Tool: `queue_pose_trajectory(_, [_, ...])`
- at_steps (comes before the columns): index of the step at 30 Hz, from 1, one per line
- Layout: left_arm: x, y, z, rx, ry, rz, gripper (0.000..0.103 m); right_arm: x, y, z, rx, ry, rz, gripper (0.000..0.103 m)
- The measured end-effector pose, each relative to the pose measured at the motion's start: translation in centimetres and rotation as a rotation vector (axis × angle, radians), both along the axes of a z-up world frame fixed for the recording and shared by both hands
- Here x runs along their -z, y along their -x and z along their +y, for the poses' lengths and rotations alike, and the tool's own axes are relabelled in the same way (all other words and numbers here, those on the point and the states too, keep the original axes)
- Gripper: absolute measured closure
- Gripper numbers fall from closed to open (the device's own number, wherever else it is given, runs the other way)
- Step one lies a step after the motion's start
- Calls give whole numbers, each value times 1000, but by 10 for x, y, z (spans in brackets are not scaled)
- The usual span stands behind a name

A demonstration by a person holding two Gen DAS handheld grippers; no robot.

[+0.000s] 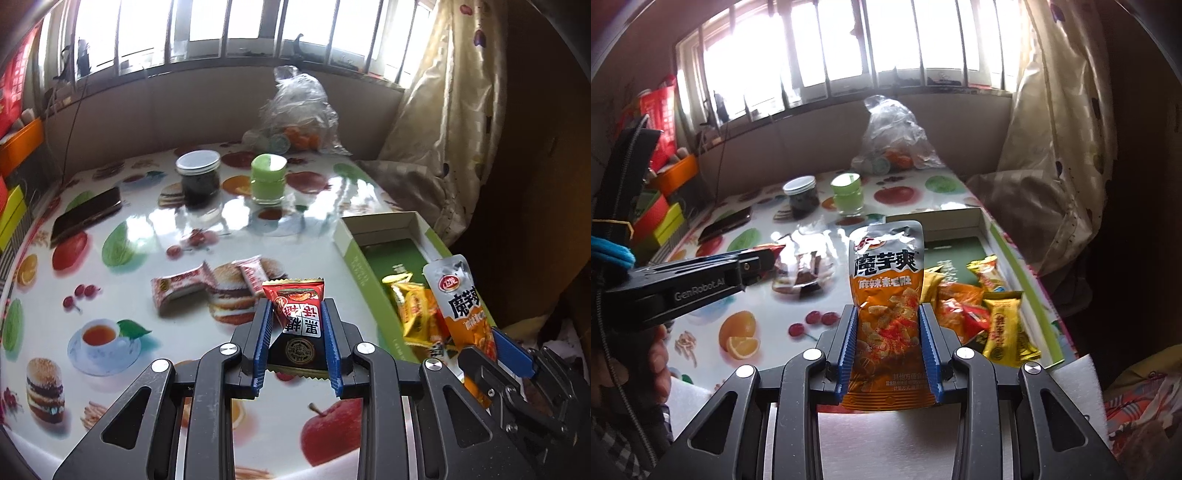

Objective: Organize snacks
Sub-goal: 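Lower the orange pouch and red packet into the green box with both grippers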

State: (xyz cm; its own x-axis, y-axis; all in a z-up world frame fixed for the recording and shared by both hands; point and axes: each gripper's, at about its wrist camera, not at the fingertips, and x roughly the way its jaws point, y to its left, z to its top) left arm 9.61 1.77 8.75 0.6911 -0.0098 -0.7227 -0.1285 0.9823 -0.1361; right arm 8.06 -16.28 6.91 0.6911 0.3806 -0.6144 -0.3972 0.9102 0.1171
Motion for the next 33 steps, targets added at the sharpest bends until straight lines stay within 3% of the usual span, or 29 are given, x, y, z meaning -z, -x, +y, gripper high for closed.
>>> queue_pose_trajectory(15, [-5, -33, -47, 112, 2, -2, 75, 8, -22, -46, 113, -4, 27, 72])
queue_pose_trajectory(33, [23, -66, -89, 195, 17, 77, 75, 42, -43, -55, 153, 69, 91, 71])
